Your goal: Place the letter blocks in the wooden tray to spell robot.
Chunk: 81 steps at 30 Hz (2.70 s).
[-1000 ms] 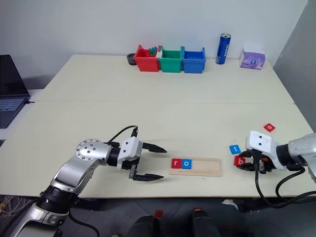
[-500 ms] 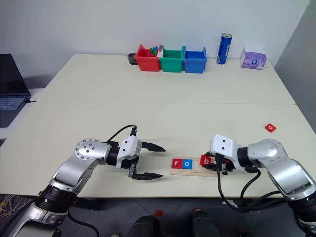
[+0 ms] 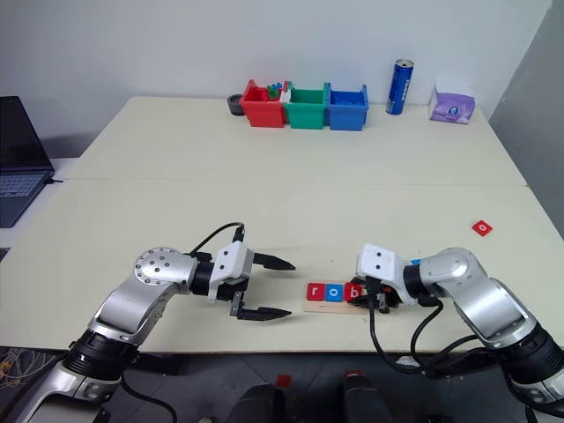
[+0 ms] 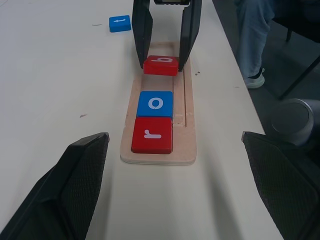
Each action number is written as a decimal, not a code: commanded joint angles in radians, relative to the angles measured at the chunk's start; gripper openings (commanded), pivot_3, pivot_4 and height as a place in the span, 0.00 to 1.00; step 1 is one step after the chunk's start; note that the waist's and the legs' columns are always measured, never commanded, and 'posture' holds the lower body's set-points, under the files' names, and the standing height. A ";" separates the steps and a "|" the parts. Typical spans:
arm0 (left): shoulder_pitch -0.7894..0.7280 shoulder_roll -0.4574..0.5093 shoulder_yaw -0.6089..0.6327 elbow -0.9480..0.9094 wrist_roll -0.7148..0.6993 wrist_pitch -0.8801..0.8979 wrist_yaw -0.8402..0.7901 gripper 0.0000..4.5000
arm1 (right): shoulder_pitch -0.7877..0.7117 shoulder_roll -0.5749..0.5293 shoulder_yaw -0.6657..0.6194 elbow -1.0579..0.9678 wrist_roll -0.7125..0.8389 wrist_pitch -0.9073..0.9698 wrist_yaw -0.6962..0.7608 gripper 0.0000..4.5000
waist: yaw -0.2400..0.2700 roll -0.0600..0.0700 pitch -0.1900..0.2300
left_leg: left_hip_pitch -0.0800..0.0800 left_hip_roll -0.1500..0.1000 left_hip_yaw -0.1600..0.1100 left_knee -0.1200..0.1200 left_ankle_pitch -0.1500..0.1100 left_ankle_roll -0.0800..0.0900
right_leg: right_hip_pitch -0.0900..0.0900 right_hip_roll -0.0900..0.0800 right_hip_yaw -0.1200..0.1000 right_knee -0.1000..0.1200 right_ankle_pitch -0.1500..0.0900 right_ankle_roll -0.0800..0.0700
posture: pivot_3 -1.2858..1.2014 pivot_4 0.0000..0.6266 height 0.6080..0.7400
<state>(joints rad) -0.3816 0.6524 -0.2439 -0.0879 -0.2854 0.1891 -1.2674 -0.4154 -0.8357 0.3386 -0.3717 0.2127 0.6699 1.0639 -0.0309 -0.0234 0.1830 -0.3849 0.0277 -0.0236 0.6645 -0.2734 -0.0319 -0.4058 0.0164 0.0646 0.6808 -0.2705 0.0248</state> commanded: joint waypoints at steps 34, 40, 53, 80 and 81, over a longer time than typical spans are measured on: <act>0.010 0.009 0.023 -0.036 -0.006 -0.022 0.014 1.00 | 0.065 -0.028 -0.204 -0.140 0.087 0.104 -0.016 0.91 | 0.001 0.000 0.000 | 0.000 0.000 -0.001 0.000 0.000 0.000 | 0.000 0.000 -0.001 0.000 0.002 -0.003 | 0.52 0.24 1.00; 0.010 0.008 0.023 -0.032 -0.003 -0.024 0.015 1.00 | 0.138 -0.050 -0.226 -0.141 0.055 0.069 -0.082 0.46 | -0.002 0.000 0.000 | -0.001 0.000 0.000 0.000 0.000 0.000 | 0.000 0.000 0.000 0.000 0.000 -0.001 | 0.52 0.24 1.00; -0.003 -0.011 0.021 -0.043 -0.001 -0.005 0.046 1.00 | 0.186 -0.065 -0.444 -0.005 0.058 0.029 -0.178 0.01 | 0.001 0.000 0.000 | 0.000 0.000 0.000 0.000 0.000 0.000 | 0.000 0.000 0.001 0.000 0.000 0.000 | 0.52 0.24 1.00; -0.137 -0.195 -0.042 -0.175 -0.016 0.311 0.265 1.00 | -0.467 -0.146 -0.158 1.224 -0.366 -0.430 -0.132 0.77 | -0.010 0.000 0.000 | 0.002 -0.001 0.006 -0.001 0.000 0.000 | 0.000 0.000 0.005 0.000 0.003 -0.005 | 0.52 0.24 1.00; -0.138 -0.199 -0.046 -0.180 -0.016 0.315 0.268 1.00 | -0.512 -0.135 -0.144 1.298 -0.388 -0.458 -0.143 0.77 | -0.010 0.000 0.000 | 0.002 -0.001 0.006 -0.001 0.000 0.000 | 0.000 0.000 0.005 -0.001 0.003 -0.005 | 0.52 0.24 1.00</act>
<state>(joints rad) -0.5041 0.4629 -0.2815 -0.2228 -0.2914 0.5004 -1.0106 -0.8744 -0.9669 0.1816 0.8291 -0.1267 0.2732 0.9223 -0.0414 -0.0230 0.1831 -0.3833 0.0267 -0.0170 0.6633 -0.2734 -0.0319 -0.4063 0.0159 0.0702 0.6803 -0.2672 0.0196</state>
